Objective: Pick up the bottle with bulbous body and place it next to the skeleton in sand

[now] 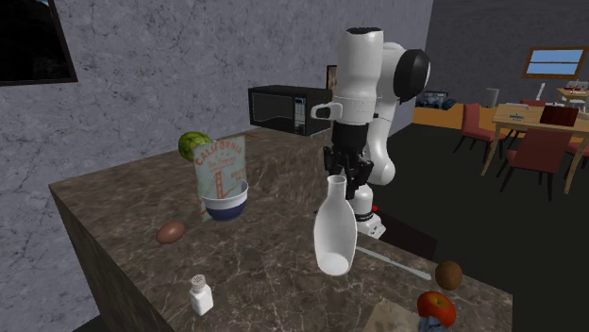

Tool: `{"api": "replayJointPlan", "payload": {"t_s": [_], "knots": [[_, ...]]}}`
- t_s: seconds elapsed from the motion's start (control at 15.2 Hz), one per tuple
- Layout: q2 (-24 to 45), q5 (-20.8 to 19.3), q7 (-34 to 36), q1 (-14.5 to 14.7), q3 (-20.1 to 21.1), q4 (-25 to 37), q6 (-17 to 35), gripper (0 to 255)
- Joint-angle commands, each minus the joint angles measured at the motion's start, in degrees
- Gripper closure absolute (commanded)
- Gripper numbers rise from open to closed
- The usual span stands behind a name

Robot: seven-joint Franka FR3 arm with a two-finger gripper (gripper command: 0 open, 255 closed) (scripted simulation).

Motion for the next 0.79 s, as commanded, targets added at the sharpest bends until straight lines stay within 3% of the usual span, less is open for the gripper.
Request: {"api": "replayJointPlan", "payload": {"t_s": [0.0, 0.73], "knots": [[-0.2, 0.1, 0.0, 0.1, 0.1, -1.8, 1.7, 255], [-0.6, 0.6, -0.1, 0.4, 0.6, -9.0, 8.5, 255]]}}
